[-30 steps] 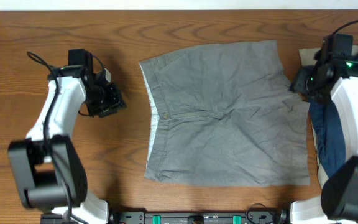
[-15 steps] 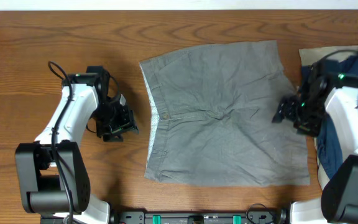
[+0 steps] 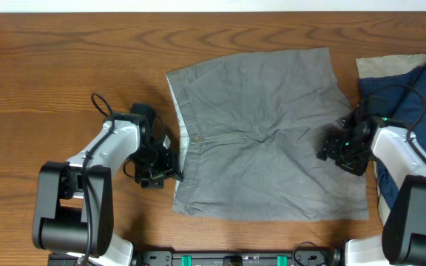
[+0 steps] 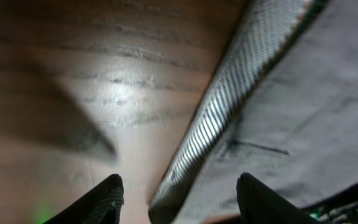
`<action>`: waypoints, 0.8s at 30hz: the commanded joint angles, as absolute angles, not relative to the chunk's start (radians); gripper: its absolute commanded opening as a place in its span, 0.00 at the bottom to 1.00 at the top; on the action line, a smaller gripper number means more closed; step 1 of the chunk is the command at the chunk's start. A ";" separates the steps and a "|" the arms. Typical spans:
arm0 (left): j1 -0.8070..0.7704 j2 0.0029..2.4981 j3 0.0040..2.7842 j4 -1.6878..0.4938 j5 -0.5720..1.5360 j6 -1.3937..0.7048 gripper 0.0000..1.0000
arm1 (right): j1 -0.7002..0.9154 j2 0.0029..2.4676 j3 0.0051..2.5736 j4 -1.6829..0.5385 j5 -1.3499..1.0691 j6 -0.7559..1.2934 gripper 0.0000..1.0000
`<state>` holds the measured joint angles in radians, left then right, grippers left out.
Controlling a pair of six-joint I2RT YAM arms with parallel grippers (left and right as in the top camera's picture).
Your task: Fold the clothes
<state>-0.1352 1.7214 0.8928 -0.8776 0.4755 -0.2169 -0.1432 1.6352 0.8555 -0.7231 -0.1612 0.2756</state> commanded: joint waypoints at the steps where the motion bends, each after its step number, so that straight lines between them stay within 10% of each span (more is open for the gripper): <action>1: -0.138 1.730 0.855 -0.825 0.486 -0.276 0.61 | -0.104 1.635 0.804 -0.640 -0.158 0.276 0.68; 24: -0.138 1.733 0.847 -0.274 0.486 -0.294 0.61 | 0.031 1.758 0.733 0.096 -0.170 0.434 0.58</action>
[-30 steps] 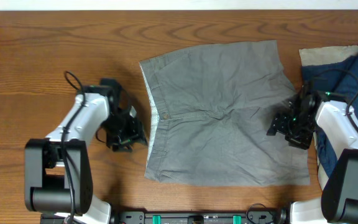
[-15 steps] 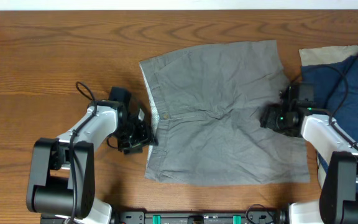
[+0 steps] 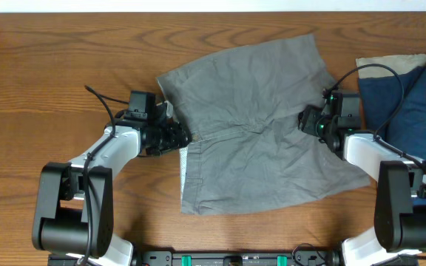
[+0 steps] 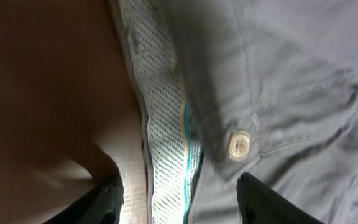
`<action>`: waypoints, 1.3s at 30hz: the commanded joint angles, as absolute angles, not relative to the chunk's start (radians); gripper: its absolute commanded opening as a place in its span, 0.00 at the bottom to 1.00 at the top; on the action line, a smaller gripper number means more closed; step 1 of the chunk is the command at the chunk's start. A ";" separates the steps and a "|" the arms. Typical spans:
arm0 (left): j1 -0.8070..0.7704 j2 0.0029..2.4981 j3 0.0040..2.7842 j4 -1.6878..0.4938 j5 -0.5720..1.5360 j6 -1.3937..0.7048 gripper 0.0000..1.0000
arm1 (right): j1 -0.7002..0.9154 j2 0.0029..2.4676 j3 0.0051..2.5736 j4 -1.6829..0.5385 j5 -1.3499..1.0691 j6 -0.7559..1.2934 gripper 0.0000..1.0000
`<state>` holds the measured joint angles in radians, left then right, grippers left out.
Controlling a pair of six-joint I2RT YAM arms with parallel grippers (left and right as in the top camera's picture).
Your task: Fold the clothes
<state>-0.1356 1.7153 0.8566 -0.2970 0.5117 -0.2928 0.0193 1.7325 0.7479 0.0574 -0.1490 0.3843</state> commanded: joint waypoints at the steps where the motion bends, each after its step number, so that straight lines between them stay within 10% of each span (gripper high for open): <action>1: -0.138 1.733 0.847 -0.257 0.486 -0.294 0.61 | 0.033 1.758 0.733 0.129 -0.175 0.434 0.58; 6: -0.134 1.732 0.863 -0.252 0.487 -0.294 0.61 | 0.038 1.754 0.759 0.146 -0.188 0.432 0.64; 11: -0.113 1.701 0.939 -0.526 0.486 -0.282 0.61 | 0.008 1.666 0.802 -0.065 -0.182 0.396 0.99; 24: -0.083 1.428 0.961 -1.100 0.487 -0.466 0.91 | -0.106 1.237 0.816 -0.754 -0.112 0.434 0.97; 39: -0.256 1.427 0.719 -0.899 0.486 -1.063 0.90 | -0.133 1.229 0.783 -0.950 -0.085 0.775 0.93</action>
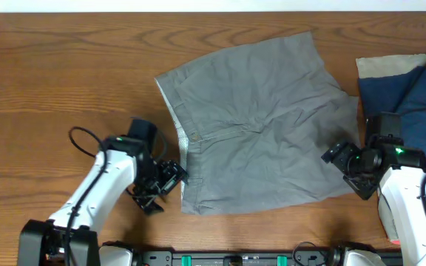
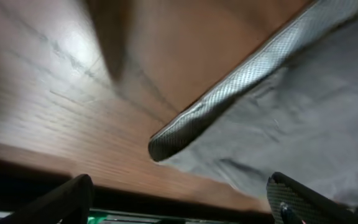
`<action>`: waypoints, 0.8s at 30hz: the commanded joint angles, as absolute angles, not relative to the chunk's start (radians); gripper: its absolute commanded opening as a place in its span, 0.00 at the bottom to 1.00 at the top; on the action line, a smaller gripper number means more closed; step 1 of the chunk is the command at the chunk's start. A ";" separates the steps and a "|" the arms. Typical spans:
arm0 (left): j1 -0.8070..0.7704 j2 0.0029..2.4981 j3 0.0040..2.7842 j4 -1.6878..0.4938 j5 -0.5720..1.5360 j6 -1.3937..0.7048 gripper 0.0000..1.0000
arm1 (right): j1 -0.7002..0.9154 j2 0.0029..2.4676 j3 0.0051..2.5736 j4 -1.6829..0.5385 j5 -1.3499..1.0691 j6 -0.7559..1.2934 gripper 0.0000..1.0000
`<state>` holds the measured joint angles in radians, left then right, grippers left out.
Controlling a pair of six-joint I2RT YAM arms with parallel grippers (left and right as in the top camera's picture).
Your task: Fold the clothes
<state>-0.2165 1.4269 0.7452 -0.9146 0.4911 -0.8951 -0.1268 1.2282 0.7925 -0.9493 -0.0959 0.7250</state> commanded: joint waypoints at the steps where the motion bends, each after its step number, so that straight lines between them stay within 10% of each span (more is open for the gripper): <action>1: -0.274 1.427 0.715 -0.889 0.486 -1.096 0.90 | -0.133 1.229 0.783 -0.950 -0.083 0.781 0.93; 24: -0.501 1.435 0.678 -0.776 0.281 -1.559 0.84 | -0.133 1.229 0.783 -0.989 -0.080 0.818 0.95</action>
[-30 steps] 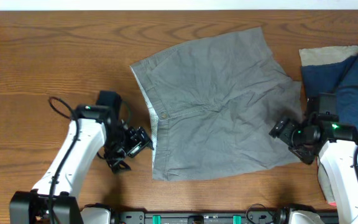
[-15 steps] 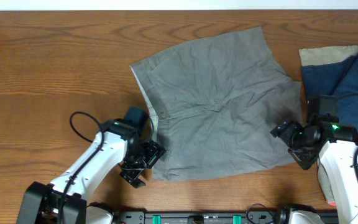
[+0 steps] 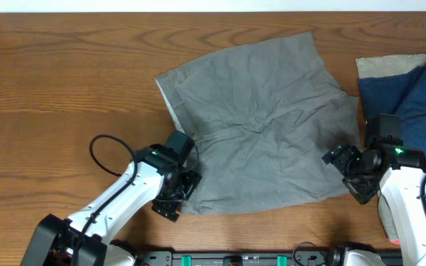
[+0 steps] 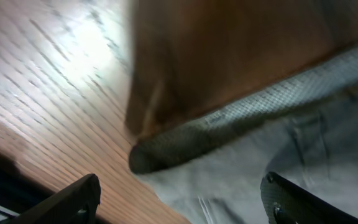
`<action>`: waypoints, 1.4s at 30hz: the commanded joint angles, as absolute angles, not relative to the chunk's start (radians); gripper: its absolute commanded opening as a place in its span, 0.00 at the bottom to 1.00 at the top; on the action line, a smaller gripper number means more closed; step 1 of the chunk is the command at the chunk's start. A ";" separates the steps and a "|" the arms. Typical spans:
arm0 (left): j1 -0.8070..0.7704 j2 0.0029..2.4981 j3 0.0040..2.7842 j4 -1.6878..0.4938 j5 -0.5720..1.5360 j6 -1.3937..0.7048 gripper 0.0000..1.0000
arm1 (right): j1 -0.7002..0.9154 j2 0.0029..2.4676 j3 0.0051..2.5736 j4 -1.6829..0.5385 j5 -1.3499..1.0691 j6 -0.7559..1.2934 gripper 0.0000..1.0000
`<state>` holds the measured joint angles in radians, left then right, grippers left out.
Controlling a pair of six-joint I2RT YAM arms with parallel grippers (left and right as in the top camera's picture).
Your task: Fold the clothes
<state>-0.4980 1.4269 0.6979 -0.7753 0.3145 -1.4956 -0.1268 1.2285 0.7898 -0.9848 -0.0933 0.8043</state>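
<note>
Grey shorts (image 3: 257, 111) lie spread on the wooden table (image 3: 65, 81), waistband to the left. My left gripper (image 3: 180, 191) sits at their near-left corner. In the left wrist view it (image 4: 179, 208) is open, fingers (image 4: 73, 199) wide apart, with the mesh-lined waistband corner (image 4: 166, 149) and grey fabric (image 4: 278, 143) between them. My right gripper (image 3: 346, 166) rests at the shorts' near-right hem; its jaws are too small to read.
A pile of dark blue and beige cloth (image 3: 413, 81) lies at the right edge, beside the right arm. The table's near edge with a black rail (image 3: 235, 258) runs just behind both arms. A black cable (image 3: 106, 151) loops left of the left arm.
My left gripper has moved right, from the bare wood just left of the waistband corner onto that corner. The right arm and the shorts have not moved.
Both grippers first stood at the shorts' near sides, left at the waistband, right at the hem. Then both were at mid-height and the shorts lay shifted and skewed. Then both were back near the front, left open beside the corner, now over it.
</note>
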 commanded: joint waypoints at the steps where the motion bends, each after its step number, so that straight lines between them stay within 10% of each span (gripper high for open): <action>1: -0.505 1.435 0.671 -0.776 0.295 -1.570 0.84 | -0.133 1.229 0.783 -0.988 -0.090 0.819 0.95; 10: -0.577 1.436 0.607 -0.676 0.296 -1.633 0.77 | -0.133 1.229 0.783 -0.982 -0.121 0.818 0.94; 25: -0.554 1.436 0.572 -0.623 0.212 -1.561 0.08 | -0.133 1.229 0.783 -1.041 -0.091 0.818 0.93; 42: -0.326 1.426 0.591 -0.631 0.219 -1.256 0.06 | -0.133 1.229 0.639 -1.052 0.056 0.986 0.95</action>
